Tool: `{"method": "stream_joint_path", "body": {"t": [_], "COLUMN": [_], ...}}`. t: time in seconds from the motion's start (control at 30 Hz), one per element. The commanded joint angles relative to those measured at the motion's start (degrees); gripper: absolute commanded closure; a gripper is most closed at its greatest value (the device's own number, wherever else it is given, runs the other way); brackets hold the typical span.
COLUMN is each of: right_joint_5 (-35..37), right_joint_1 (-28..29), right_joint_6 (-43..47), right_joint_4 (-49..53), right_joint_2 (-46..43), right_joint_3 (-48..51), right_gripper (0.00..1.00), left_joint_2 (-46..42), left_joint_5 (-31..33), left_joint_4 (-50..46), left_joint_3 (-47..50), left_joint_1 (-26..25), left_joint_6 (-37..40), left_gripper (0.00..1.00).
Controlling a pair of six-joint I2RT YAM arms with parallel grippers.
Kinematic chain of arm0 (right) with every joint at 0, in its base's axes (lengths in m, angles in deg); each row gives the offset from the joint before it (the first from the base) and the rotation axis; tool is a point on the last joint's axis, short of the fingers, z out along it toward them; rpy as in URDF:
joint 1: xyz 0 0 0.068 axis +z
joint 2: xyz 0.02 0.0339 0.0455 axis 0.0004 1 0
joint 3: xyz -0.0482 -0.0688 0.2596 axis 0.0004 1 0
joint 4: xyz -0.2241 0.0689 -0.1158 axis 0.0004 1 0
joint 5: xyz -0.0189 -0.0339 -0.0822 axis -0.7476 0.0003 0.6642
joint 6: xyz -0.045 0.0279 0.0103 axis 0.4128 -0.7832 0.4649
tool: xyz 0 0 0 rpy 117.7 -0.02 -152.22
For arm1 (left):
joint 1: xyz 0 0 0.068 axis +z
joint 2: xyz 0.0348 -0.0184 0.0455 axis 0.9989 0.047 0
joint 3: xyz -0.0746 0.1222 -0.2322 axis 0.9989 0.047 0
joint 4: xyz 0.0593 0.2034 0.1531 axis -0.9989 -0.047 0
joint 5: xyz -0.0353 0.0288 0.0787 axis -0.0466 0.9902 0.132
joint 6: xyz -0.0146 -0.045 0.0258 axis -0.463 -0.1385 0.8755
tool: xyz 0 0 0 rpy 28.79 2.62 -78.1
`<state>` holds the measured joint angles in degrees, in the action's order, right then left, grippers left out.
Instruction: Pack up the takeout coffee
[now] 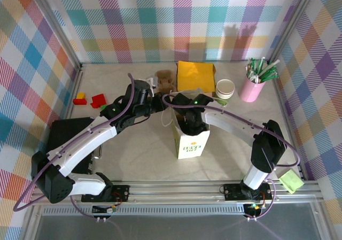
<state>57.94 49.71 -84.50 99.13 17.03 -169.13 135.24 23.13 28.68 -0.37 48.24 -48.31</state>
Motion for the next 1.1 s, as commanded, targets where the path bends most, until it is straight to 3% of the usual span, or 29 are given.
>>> {"method": "stream_joint_path", "body": {"t": [0.0,1.07], "right_joint_5": [-2.0,-2.0], "right_joint_1": [0.8,0.8], "right_joint_6": [-0.9,-1.2], "right_joint_4": [-0.5,-2.6], "right_joint_2": [1.8,3.1], "right_joint_3": [2.7,5.1], "right_gripper": [0.54,0.54], "left_joint_2": [-0.5,-0.5], "left_joint_5": [0.4,0.1], "left_joint_4": [1.4,1.4], "left_joint_3": [0.8,1.1], "left_joint_1": [0.4,0.4], "left_joint_6": [0.9,0.9], "left_gripper": [0.84,0.84]}}
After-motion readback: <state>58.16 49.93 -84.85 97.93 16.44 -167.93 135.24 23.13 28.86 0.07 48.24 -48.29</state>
